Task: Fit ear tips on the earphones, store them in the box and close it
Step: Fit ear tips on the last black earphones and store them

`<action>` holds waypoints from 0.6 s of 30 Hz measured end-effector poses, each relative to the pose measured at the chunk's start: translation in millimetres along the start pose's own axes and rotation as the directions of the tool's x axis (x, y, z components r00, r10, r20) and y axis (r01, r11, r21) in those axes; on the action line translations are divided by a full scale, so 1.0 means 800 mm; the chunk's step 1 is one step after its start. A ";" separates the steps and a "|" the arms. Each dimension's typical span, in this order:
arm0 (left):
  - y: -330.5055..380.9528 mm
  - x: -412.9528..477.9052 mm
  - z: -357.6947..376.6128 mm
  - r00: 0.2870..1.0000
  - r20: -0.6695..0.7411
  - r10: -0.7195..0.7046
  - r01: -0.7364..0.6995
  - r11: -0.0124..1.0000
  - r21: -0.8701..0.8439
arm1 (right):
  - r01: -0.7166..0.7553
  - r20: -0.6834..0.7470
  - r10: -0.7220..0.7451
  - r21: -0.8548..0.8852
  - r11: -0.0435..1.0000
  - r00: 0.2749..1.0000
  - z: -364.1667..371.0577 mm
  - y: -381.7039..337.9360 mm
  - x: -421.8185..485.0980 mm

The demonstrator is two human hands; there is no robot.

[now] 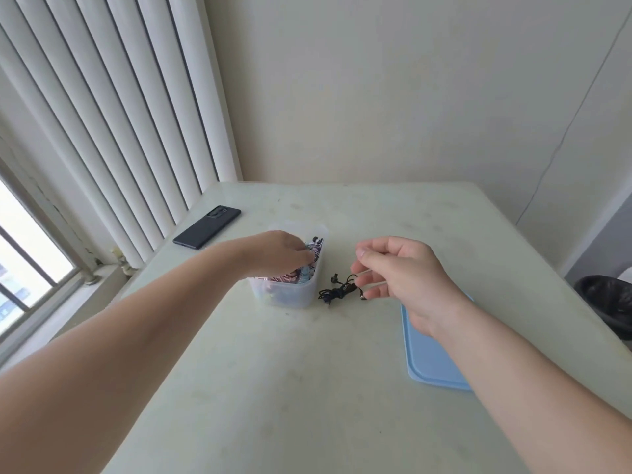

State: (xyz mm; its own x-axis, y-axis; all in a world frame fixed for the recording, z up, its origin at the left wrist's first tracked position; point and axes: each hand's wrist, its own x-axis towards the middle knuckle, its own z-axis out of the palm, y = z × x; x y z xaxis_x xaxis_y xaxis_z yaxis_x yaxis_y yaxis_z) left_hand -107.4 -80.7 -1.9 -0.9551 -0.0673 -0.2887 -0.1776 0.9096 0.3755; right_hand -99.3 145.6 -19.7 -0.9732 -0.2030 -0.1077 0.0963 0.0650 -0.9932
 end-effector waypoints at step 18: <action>0.067 0.001 0.106 0.939 -0.097 0.331 -0.229 0.810 0.540 | 0.024 -0.290 -0.242 -0.594 0.804 0.926 -0.133 0.029 0.024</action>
State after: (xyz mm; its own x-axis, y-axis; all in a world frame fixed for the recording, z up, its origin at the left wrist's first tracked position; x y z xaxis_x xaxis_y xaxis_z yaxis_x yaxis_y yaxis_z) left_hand -97.9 2.3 -56.6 -0.9784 0.1976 -0.0611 0.2032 0.9735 -0.1054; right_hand -138.3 247.4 -40.5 -0.9849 0.0797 0.1535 -0.0700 0.6275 -0.7754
